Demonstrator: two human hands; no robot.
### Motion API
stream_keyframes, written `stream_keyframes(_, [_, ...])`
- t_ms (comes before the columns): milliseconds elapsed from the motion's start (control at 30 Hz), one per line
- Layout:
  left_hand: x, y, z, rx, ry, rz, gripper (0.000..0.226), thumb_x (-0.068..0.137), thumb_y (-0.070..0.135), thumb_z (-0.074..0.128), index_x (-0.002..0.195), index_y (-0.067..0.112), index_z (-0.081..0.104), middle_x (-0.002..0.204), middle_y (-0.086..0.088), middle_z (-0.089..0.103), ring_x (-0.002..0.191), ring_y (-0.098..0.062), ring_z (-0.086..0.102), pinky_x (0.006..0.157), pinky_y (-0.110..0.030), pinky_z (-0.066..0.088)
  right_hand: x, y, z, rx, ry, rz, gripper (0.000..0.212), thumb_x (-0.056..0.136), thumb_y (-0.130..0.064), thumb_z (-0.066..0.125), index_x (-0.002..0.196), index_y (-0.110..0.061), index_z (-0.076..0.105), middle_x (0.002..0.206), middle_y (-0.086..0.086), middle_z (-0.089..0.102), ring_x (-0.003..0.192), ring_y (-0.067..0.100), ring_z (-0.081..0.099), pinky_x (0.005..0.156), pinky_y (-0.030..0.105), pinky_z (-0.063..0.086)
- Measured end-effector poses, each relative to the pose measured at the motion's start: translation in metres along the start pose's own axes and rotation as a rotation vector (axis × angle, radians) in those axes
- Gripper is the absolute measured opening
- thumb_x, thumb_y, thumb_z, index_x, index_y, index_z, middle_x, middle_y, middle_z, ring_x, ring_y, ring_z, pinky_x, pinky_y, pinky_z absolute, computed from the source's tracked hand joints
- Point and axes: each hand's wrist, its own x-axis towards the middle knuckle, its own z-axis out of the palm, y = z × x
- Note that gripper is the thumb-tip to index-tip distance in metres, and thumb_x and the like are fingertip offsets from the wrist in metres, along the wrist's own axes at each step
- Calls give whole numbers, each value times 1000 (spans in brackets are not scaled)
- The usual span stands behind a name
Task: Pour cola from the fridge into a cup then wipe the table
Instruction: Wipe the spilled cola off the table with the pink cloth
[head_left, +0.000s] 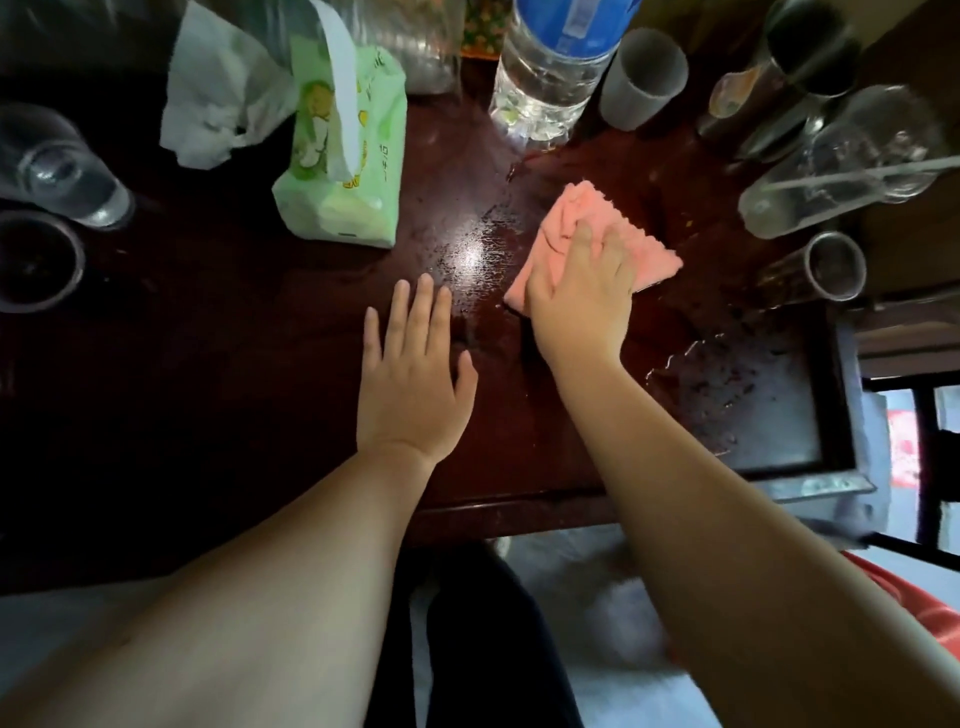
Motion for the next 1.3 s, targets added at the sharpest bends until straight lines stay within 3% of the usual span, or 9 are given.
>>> stream_keyframes(200, [0, 0, -1, -61, 31, -5, 61, 92, 32, 37, 148, 11, 30, 157, -7, 24, 146, -24, 16, 119, -47, 10, -16, 22, -9, -18, -30, -254, 59, 88, -31, 45, 143, -10, 33, 146, 18, 32, 127, 36, 33, 104, 41, 26])
stream_keyframes(500, [1, 1, -2, -19, 8, -19, 65, 90, 39, 27, 148, 12, 30, 158, -6, 23, 146, -23, 15, 119, -46, 12, 29, 5, -7, -144, -15, -157, 60, 88, -47, 42, 143, -25, 31, 136, 14, 37, 124, 35, 34, 93, 47, 33])
stream_keyframes(667, [0, 3, -4, -43, 39, -28, 63, 89, 36, 34, 147, 11, 34, 157, -6, 27, 146, -23, 18, 119, -46, 13, 4, 11, -5, -55, 60, -132, 52, 83, -46, 50, 128, -20, 48, 125, 15, 47, 120, 34, 40, 96, 47, 26])
stream_keyframes(767, [0, 3, -5, -74, 50, -19, 62, 87, 33, 41, 145, 10, 38, 155, -7, 31, 145, -25, 22, 118, -47, 15, -29, 21, -1, -27, 112, -166, 52, 80, -46, 58, 124, -18, 55, 120, 16, 53, 115, 38, 46, 96, 50, 33])
stream_keyframes(1000, [1, 1, -4, -57, 32, -20, 64, 88, 39, 31, 146, 13, 36, 156, -4, 28, 146, -20, 19, 119, -44, 13, 19, 27, -9, -117, 50, -232, 46, 90, -40, 46, 126, -12, 44, 115, 13, 47, 104, 32, 44, 89, 44, 33])
stream_keyframes(1133, [2, 0, -3, -33, 11, -13, 64, 89, 40, 29, 147, 14, 34, 157, -3, 26, 146, -19, 17, 119, -44, 15, 56, 17, -18, 1, 84, -233, 47, 89, -35, 49, 127, -7, 46, 116, 17, 46, 106, 35, 44, 85, 48, 39])
stream_keyframes(1300, [2, 0, -4, -20, -5, -18, 64, 90, 41, 29, 147, 13, 33, 157, -4, 26, 146, -19, 17, 119, -45, 15, 73, -19, -13, -14, 149, -311, 39, 91, -37, 45, 121, -14, 53, 117, 15, 49, 104, 32, 44, 73, 36, 26])
